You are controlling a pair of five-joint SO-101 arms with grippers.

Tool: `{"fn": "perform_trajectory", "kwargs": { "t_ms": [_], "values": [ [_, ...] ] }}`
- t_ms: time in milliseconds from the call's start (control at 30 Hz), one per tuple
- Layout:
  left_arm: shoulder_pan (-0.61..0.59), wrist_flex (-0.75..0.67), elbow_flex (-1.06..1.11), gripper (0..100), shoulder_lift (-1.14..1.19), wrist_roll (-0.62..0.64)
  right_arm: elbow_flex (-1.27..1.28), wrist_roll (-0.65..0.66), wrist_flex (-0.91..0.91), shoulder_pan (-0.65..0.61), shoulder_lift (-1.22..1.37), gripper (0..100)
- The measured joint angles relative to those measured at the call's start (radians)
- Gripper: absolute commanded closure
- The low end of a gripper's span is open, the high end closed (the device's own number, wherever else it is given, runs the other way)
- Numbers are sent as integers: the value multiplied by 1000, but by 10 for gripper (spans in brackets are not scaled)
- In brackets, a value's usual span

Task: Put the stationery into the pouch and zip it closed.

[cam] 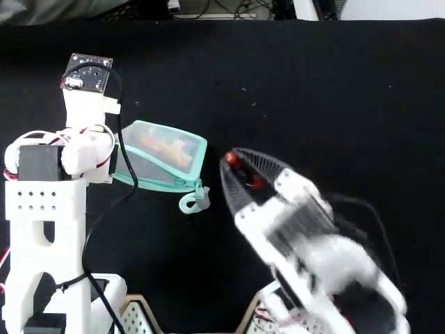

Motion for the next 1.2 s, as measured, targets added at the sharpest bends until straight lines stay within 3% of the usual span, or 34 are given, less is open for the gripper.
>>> {"fn": "perform_trajectory", "kwargs": {
  "t_ms": [167, 400, 767, 1033, 1200],
  "values": [
    [0, 0, 0, 970, 0, 0, -15, -23, -103, -233, -46, 985],
    [0, 0, 0, 970, 0, 0, 37, -25, -284, -373, -46, 985],
    [0, 0, 0, 970, 0, 0, 425, -15, -611, -387, -40, 985],
    [0, 0, 0, 970, 0, 0, 649, 153, -695, -301, -43, 975],
    [0, 0, 0, 970, 0, 0, 681, 189, -586, -287, -51, 782]
  ]
}}
